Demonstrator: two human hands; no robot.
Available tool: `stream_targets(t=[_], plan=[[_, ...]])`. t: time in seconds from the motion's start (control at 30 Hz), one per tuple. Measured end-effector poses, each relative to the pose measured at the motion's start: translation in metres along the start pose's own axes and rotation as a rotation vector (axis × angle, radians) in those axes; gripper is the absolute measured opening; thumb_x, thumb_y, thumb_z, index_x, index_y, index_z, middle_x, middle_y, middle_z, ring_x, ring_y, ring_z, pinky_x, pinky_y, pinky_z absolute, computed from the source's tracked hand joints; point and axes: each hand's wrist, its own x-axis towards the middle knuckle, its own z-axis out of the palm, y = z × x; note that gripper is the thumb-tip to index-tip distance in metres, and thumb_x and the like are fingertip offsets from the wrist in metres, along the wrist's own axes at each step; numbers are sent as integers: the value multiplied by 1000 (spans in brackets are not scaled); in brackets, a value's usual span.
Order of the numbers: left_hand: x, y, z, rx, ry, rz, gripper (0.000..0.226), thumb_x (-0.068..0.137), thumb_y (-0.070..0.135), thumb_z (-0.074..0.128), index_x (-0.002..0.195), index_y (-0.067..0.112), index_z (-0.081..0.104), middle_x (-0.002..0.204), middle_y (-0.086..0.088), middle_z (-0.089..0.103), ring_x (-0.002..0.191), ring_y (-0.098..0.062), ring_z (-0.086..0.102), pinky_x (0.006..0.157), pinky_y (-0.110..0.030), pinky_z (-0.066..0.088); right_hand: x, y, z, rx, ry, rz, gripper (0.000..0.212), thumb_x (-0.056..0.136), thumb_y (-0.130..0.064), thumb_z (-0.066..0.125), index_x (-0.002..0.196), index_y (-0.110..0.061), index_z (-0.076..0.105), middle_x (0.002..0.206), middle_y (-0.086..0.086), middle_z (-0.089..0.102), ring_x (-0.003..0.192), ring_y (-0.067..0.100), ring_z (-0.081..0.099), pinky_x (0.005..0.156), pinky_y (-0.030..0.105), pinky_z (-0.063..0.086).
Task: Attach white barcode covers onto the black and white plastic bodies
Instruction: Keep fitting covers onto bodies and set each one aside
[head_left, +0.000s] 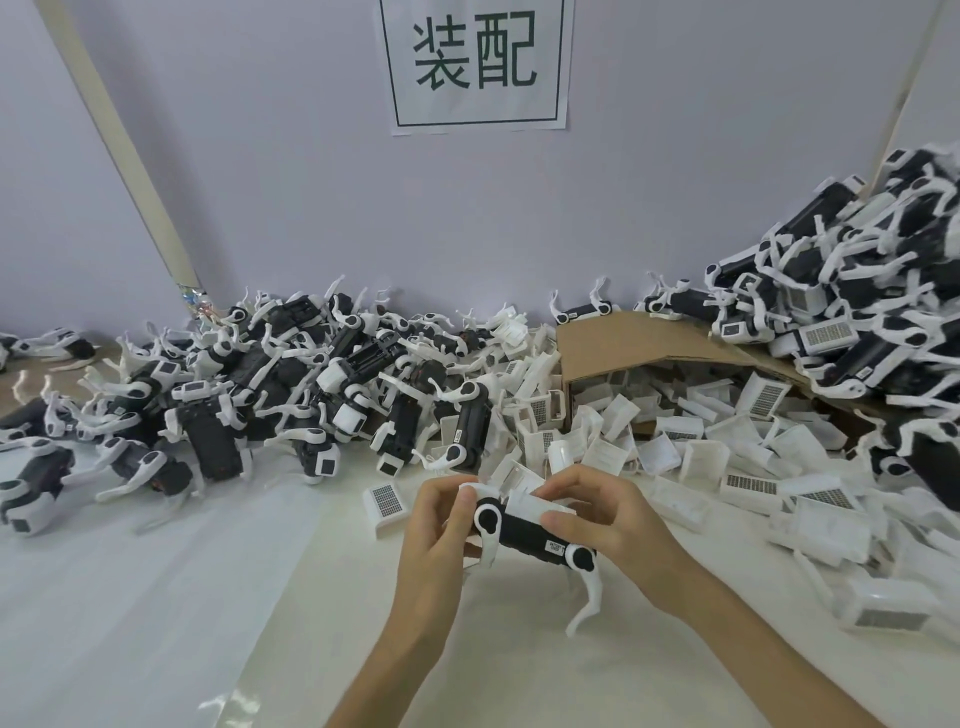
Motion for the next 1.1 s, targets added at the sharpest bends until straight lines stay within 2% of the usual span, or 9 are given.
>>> stream_targets(t=[0.1, 0.2, 0.27, 0.4, 0.6, 0.73, 0.9, 1.0, 1.1], plan=[[0, 0, 0, 7, 9, -4, 18, 103, 25, 49, 106, 14, 63, 90, 8, 72, 81, -9, 68, 69, -20, 54, 0, -2, 0, -12, -41, -10, 20, 86, -12, 75, 103, -4, 68, 103, 12, 73, 95, 38, 68, 80, 33, 55], [1, -1, -1, -10, 26, -19, 18, 104, 23, 48, 104, 12, 63, 89, 6, 71, 78, -7, 66, 66, -17, 53, -1, -4, 0, 18, -37, 16, 20, 91, -21, 64, 98, -3, 71, 101, 8, 75, 93, 23, 70, 81, 23, 54], [1, -2, -1, -8, 13, -17, 19, 105, 21, 48, 105, 10, 63, 88, 6, 71, 77, -7, 65, 67, -18, 52, 1, -3, 0, 88, -3, 72, 24, 94, -23, 57, 91, -8, 75, 102, 13, 75, 95, 26, 70, 82, 23, 54], [-1, -2, -1, -22, -38, -4, 19, 104, 22, 48, 105, 12, 64, 85, 7, 69, 75, -6, 63, 65, -17, 50, 3, -1, -3, 163, -54, 160, 15, 85, -23, 73, 91, -10, 73, 99, 15, 72, 90, 23, 66, 77, 24, 54], [1, -1, -3, -86, -41, -57, 19, 102, 21, 51, 103, 12, 68, 81, 4, 67, 69, -6, 62, 58, -19, 51, 2, 0, -3, 220, -175, 247, 21, 87, -22, 72, 95, -5, 62, 95, 9, 67, 82, 17, 63, 68, 23, 52], [-1, -1, -3, -69, -89, -31, 18, 102, 22, 51, 103, 16, 68, 85, 0, 68, 74, -10, 63, 62, -21, 52, 0, -2, -2, 254, -187, 268, 26, 90, -28, 66, 95, -5, 56, 88, 8, 61, 76, 17, 60, 65, 23, 50], [-1, 2, -5, -80, -136, 2, 21, 90, 37, 56, 98, 24, 70, 88, 0, 68, 79, -13, 65, 66, -28, 55, -5, -2, -1, 326, -424, 495, 55, 96, -52, 51, 120, -5, 65, 109, 23, 69, 96, 32, 68, 88, 40, 56], [0, 4, -5, -102, -128, 12, 26, 89, 38, 56, 99, 19, 70, 86, -1, 68, 75, -13, 66, 61, -24, 52, -6, -1, 1, 380, -496, 489, 56, 97, -56, 47, 114, -7, 67, 99, 23, 69, 93, 34, 67, 96, 46, 49], [1, 5, -6, -12, -56, 87, 26, 91, 40, 54, 103, 22, 69, 90, 10, 70, 80, -2, 63, 65, -10, 46, -6, -1, 5, 415, -448, 424, 45, 96, -51, 50, 111, -13, 69, 100, 19, 70, 90, 30, 67, 89, 39, 51]])
